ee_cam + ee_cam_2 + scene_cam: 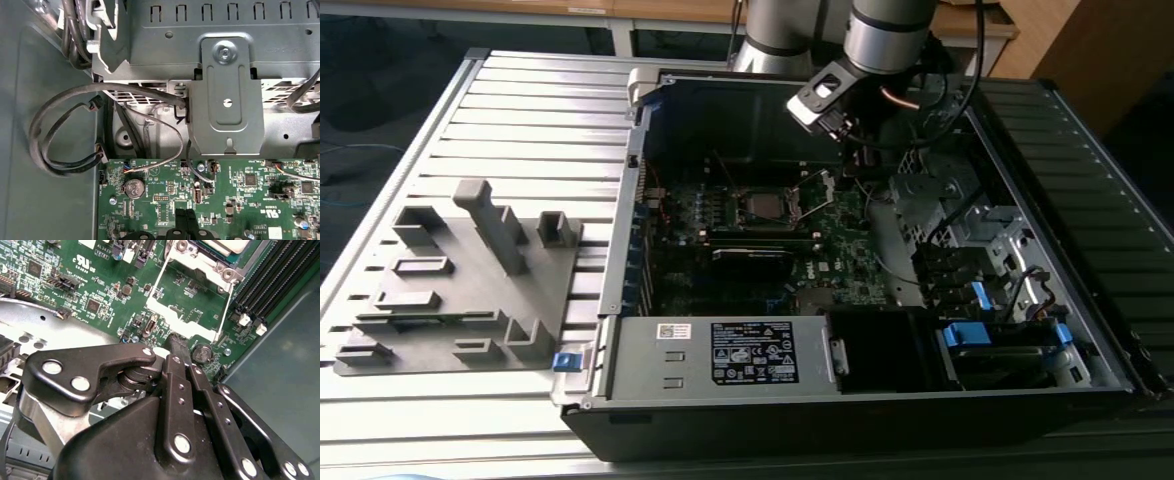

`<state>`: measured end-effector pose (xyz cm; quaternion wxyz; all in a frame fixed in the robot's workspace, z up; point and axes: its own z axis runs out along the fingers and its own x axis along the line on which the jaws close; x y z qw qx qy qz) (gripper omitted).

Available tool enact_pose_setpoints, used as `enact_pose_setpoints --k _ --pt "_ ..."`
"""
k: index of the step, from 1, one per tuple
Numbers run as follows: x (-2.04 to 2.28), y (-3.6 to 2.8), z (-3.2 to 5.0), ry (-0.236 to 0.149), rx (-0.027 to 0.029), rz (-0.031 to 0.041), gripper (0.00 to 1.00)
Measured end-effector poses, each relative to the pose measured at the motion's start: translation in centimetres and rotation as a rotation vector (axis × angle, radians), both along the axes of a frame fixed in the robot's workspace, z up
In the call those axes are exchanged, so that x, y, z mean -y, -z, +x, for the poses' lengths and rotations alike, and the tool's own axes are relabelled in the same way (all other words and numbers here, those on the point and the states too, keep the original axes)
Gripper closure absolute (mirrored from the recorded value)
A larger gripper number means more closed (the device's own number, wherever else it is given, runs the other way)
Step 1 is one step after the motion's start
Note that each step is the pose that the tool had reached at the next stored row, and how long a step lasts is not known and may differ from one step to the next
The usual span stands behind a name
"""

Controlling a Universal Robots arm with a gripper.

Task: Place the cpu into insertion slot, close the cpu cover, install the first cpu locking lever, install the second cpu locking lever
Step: 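Close the cpu cover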

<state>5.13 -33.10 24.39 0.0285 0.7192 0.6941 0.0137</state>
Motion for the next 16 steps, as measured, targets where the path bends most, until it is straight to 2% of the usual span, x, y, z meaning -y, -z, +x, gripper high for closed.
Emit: enact_pose_setpoints --k 3,6,16 --pt "0.00 0.51 0.04 0.000 -0.0002 0.0001 0.89" --pt "0.00 0.77 0.05 0.000 -0.0003 0.0003 0.89" --pt "0.00 0.79 0.05 0.000 -0.0003 0.0001 0.89"
